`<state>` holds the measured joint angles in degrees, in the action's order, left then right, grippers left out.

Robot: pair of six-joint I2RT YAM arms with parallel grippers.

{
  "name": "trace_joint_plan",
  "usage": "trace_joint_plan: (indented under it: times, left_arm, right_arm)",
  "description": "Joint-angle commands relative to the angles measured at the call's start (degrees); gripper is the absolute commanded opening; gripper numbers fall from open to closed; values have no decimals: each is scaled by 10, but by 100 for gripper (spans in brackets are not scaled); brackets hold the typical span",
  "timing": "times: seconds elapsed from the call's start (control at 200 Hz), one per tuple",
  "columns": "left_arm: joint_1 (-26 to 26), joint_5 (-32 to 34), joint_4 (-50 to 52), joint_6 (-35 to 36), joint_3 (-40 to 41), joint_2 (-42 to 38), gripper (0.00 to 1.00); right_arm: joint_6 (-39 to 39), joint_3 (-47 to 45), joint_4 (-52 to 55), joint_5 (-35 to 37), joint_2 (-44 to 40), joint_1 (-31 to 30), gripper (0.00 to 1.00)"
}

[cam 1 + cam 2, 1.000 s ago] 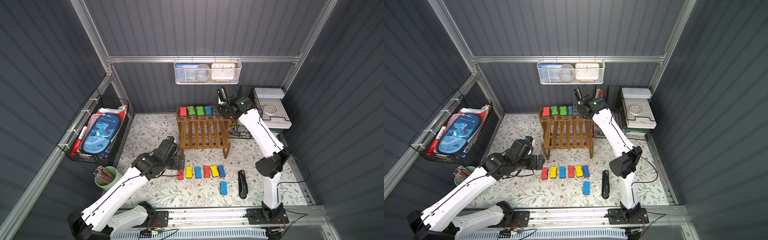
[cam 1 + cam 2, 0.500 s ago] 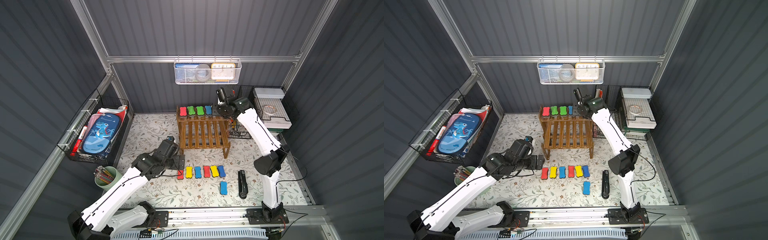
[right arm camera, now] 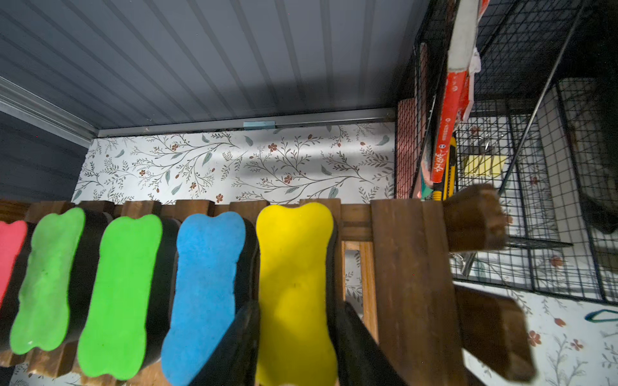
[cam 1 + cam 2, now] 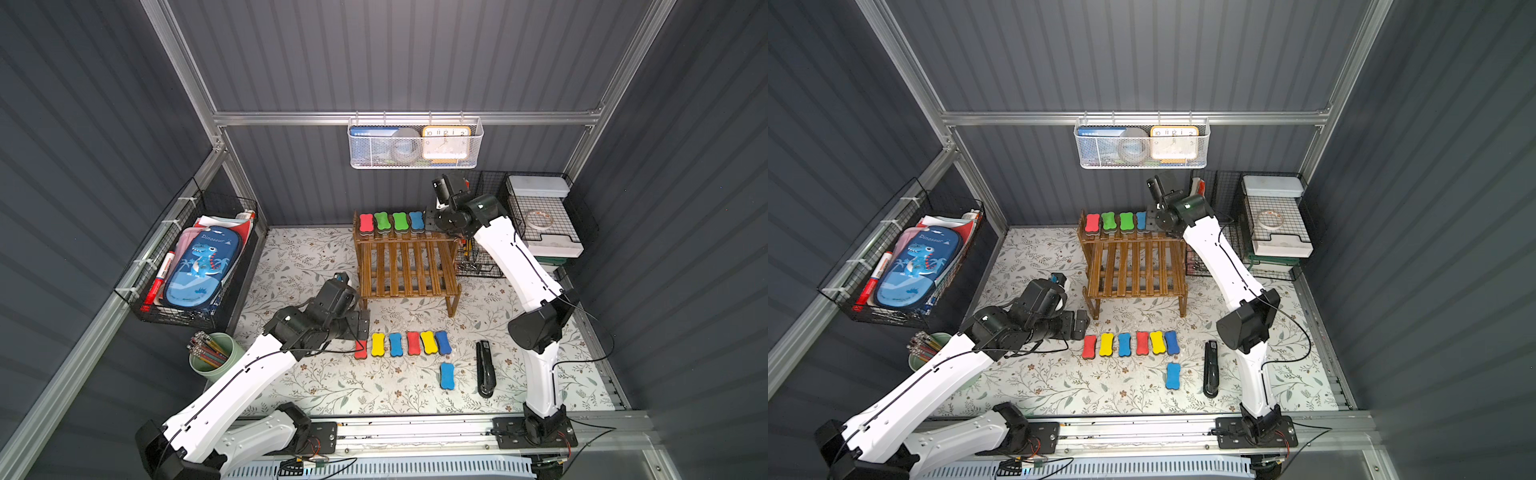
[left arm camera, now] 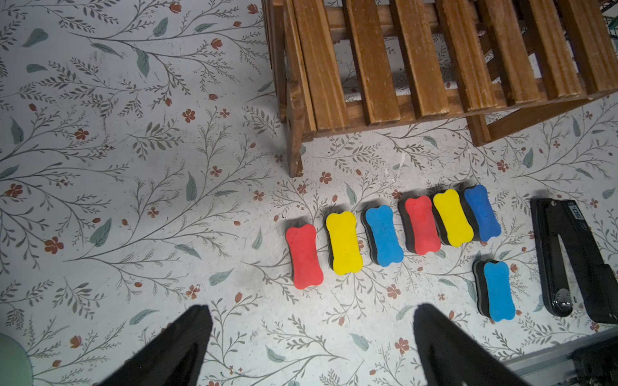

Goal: Remove the whiteboard erasers from the shelf
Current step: Pick up the whiteboard eraser from the shelf.

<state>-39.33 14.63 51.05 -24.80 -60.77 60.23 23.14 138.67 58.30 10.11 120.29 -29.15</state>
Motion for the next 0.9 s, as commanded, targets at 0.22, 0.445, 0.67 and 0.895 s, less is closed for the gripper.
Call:
trace_joint_plan:
  times: [0.22, 0.445, 0.67, 0.895]
  left_arm:
    - [3, 6, 15, 2, -3, -1, 99]
    - [3, 4, 11, 0, -5, 1, 99]
    - [3, 4, 11, 0, -7, 2, 99]
    - [3, 8, 14, -1, -8, -3, 99]
  right_arm:
    - [-6, -10, -11, 4, -36, 3, 17]
    - [6, -43, -27, -8, -73, 4, 12]
    - [14, -145, -108, -28, -133, 3, 0]
    - [26, -234, -179, -45, -205, 3, 0]
